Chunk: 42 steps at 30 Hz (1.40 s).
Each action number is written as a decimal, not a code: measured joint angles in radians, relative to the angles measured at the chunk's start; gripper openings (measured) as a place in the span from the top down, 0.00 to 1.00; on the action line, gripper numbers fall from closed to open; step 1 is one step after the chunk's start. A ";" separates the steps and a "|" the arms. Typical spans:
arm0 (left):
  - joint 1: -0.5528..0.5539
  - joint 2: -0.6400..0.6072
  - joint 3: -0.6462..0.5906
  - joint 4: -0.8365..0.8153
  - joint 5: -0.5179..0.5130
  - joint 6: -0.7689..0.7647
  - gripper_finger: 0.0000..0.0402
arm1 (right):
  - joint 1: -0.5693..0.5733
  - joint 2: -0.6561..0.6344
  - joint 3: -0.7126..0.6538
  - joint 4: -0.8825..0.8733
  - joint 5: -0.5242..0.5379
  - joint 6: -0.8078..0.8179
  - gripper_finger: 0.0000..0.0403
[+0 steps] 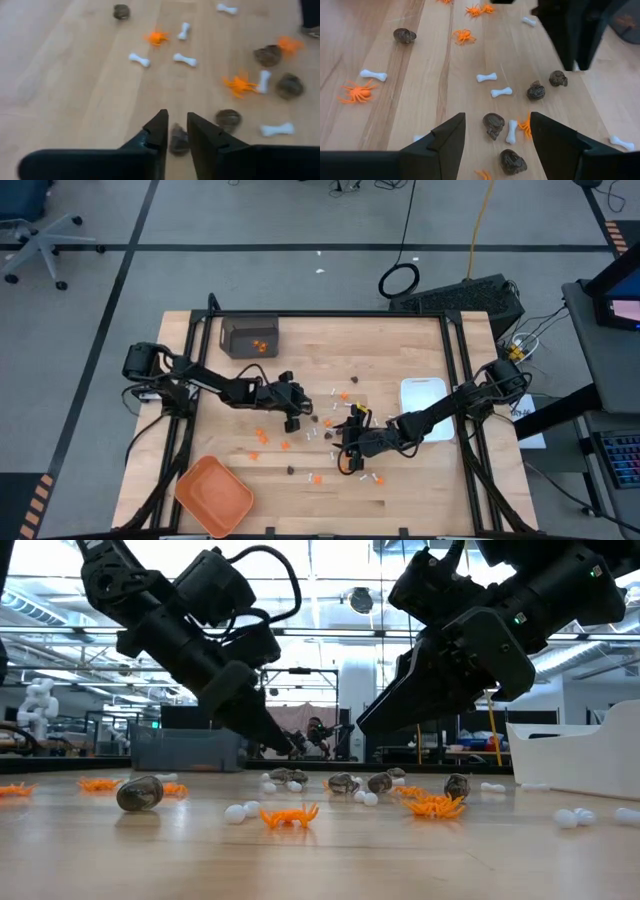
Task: Sort Halloween decoration
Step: Put the black skull toy into the white bin
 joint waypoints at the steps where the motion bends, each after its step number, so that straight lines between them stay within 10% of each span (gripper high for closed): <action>1: -0.009 0.001 0.000 0.000 0.001 -0.009 0.76 | 0.000 0.000 0.000 0.000 0.000 0.000 0.48; 9: -0.087 0.004 -0.009 -0.002 -0.080 0.022 0.49 | 0.000 0.000 0.000 0.000 0.000 -0.006 0.48; 25: -0.001 0.126 -0.007 0.078 0.010 0.124 0.47 | 0.000 0.000 0.000 0.001 0.000 0.032 0.48; 42: 0.019 0.180 -0.006 0.121 0.029 0.124 0.85 | 0.000 0.000 0.000 0.000 0.000 0.039 0.48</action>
